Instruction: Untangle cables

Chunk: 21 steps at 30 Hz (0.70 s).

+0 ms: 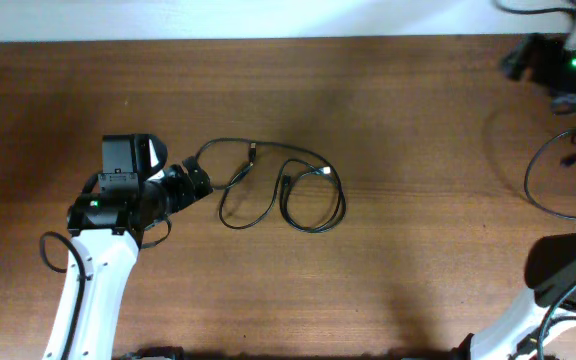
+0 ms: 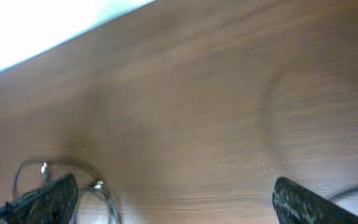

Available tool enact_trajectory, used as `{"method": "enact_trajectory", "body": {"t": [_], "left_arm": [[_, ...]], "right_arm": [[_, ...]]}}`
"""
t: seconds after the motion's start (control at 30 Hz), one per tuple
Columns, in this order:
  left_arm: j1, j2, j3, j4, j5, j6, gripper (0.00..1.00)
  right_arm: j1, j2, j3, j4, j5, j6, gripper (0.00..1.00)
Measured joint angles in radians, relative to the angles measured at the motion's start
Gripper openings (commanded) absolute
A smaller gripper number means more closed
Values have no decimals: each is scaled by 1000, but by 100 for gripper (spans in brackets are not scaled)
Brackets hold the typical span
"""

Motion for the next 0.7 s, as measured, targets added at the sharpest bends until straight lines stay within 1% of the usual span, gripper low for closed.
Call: {"method": "enact_trajectory", "body": {"t": [0.07,0.17,0.33,0.4,0.5,0.53,0.6,0.63,0.67,0.7], "left_arm": [[0,0,0,0,0,0,99],[0,0,0,0,0,0,99],[0,0,0,1,0,0,99],[0,0,0,1,0,0,99],[0,0,0,2,0,0,99],[0,0,0,2,0,0,99],[0,0,0,3,0,0,99],[0,0,0,2,0,0,99],[0,0,0,3,0,0,99],[0,0,0,2,0,0,99]], "right_arm": [[113,1,0,-48,-11,37,99],[262,24,-6,-69,-21,169,99],[526,52,-196,106,-26,484,99],[615,55,-264,169,-29,584,99],[734,57,-393,309,-29,734,98],[761,57,-440,361,-29,770,96],[803,57,-525,442,-29,832,82],[822,59,-559,469,-28,850,79],[832,59,-579,475,-28,864,73],[841,59,-587,479,-16,872,64]]}}
